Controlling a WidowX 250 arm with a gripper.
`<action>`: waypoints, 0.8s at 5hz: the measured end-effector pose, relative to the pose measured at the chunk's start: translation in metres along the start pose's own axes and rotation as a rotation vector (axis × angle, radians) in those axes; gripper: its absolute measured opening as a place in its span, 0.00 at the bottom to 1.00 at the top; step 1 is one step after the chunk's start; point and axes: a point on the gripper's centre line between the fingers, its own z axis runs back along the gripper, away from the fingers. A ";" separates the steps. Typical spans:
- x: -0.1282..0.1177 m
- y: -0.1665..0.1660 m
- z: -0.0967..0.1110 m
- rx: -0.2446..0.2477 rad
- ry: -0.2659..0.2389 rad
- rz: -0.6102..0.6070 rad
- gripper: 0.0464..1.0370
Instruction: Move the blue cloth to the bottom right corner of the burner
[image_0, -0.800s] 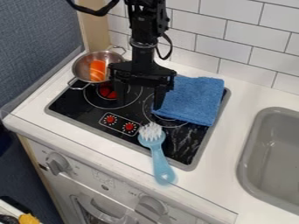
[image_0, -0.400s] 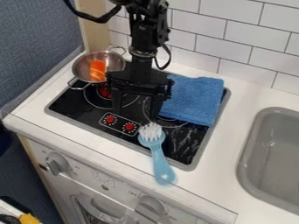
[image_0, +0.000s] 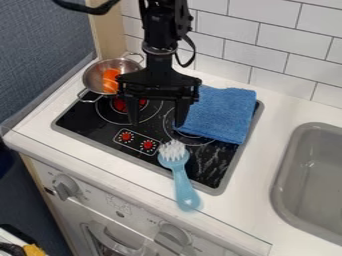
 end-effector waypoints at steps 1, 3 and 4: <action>-0.026 -0.010 0.004 -0.018 -0.052 -0.015 0.96; -0.044 -0.035 -0.002 -0.035 -0.095 -0.074 0.96; -0.035 -0.045 -0.002 -0.034 -0.094 -0.104 0.96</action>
